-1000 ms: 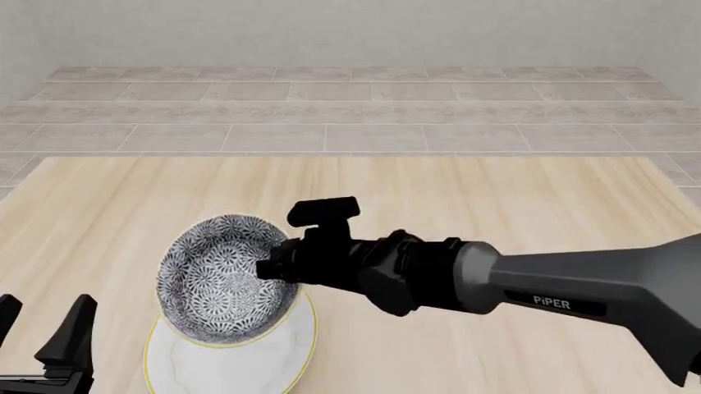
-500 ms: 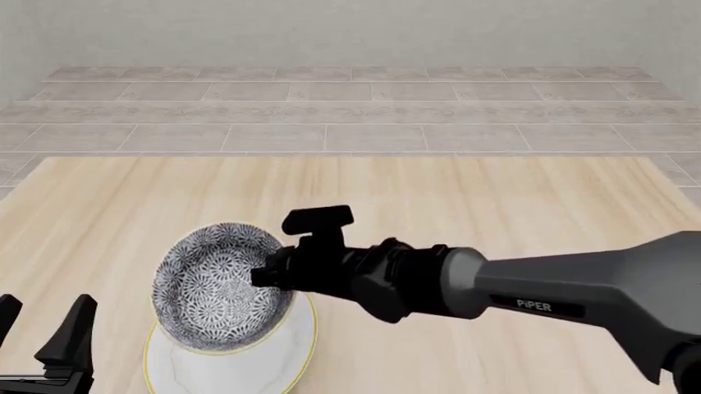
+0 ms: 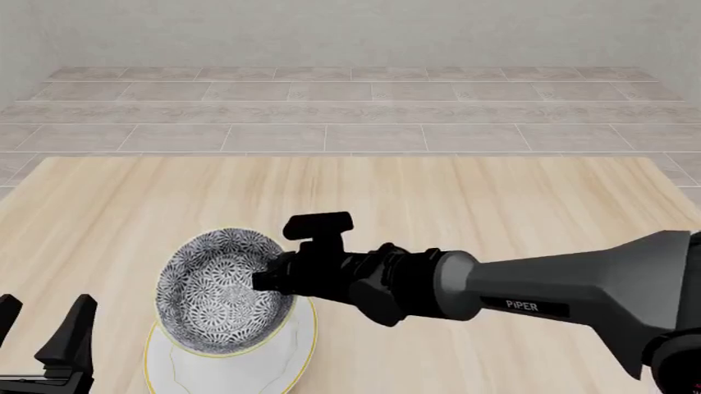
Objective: Put the bowl on the plate.
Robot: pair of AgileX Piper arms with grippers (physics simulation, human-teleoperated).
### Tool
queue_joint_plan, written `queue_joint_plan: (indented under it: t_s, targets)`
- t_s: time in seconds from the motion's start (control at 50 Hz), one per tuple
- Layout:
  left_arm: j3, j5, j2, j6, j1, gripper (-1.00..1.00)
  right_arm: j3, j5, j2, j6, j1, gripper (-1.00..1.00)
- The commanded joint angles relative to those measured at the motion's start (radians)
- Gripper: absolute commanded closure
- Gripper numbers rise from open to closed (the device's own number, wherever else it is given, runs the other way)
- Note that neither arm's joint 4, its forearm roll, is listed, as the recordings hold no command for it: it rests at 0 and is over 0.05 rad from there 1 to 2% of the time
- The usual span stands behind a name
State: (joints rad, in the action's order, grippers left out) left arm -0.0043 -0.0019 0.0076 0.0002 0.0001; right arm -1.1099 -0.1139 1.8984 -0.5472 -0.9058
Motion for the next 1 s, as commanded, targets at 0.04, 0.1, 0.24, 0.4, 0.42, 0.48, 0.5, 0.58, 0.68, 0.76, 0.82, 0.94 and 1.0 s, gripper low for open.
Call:
queue_joint_plan:
  t_s: [0.04,0.1,0.24,0.4,0.42,0.48,0.5,0.58,0.68,0.76,0.82,0.94,1.0]
  targets:
    - [0.000,0.000,0.000,0.000,0.000,-1.00,-0.007,0.002,0.008,-0.006,0.000,1.00]
    - [0.000,0.000,0.000,0.000,0.000,-1.00,-0.006,0.001,0.014,-0.007,0.000,1.00]
    - [0.000,0.000,0.000,0.000,0.000,-1.00,-0.004,0.003,0.020,-0.007,0.002,1.00]
    - [0.000,0.000,0.000,0.000,0.000,-1.00,-0.001,-0.004,0.032,-0.011,-0.002,1.00]
    - [0.000,0.000,0.000,0.000,0.000,-1.00,0.001,-0.007,0.036,-0.014,-0.002,1.00]
    - [0.000,0.000,0.000,0.000,0.000,-1.00,0.004,-0.011,0.043,-0.018,-0.005,1.00]
    - [0.000,0.000,0.000,0.000,0.000,-1.00,0.006,-0.013,0.044,-0.020,-0.006,1.00]
    - [0.000,0.000,0.000,0.000,0.000,-1.00,0.008,-0.012,0.045,-0.022,-0.006,1.00]
    - [0.000,0.000,0.000,0.000,0.000,-1.00,0.020,-0.018,0.045,-0.034,-0.016,1.00]
    - [0.000,0.000,0.000,0.000,0.000,-1.00,0.023,-0.020,0.044,-0.040,-0.020,1.00]
    - [0.000,0.000,0.000,0.000,0.000,-1.00,0.023,-0.020,0.045,-0.041,-0.021,1.00]
    - [0.000,0.000,0.000,0.000,0.000,-1.00,0.026,-0.022,0.049,-0.039,-0.019,1.00]
    - [0.000,0.000,0.000,0.000,0.000,-1.00,0.028,-0.022,0.046,-0.039,-0.018,1.00]
